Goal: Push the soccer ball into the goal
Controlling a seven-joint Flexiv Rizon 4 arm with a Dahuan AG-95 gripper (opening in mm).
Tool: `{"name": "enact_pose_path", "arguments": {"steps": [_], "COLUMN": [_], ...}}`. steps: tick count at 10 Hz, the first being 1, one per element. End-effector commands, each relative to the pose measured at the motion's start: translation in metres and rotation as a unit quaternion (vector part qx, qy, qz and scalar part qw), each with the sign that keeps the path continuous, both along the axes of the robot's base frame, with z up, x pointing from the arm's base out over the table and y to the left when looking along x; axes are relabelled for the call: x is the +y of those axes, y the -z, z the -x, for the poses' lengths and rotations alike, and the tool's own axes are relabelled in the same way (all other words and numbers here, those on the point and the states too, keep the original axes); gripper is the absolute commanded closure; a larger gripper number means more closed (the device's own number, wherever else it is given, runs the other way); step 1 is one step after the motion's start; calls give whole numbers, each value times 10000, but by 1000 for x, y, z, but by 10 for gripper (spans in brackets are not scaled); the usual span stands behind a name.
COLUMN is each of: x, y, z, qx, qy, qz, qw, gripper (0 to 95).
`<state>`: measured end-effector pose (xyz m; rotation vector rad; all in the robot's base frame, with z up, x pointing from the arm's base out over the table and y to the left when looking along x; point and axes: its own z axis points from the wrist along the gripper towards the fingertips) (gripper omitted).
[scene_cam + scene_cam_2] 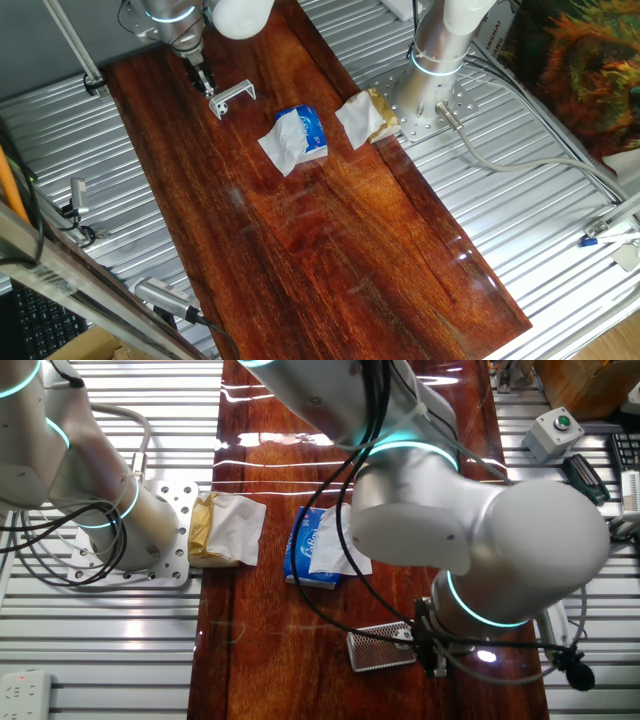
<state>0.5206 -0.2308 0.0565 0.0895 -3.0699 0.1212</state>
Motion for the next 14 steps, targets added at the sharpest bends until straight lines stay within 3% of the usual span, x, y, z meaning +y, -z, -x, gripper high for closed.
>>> {"name": "enact_pose_path", "arguments": {"steps": [1, 4, 6, 14], "x": [-2, -8, -9, -10], "y": [-11, -25, -27, -29], "z": [7, 16, 17, 18], "qx": [109, 258, 297, 293], "qy": [-1146, -1704, -1866, -1919], "qz": [651, 663, 628, 551], "qw": [9912, 9828, 9800, 9794], "gripper": [950, 950, 950, 950]}}
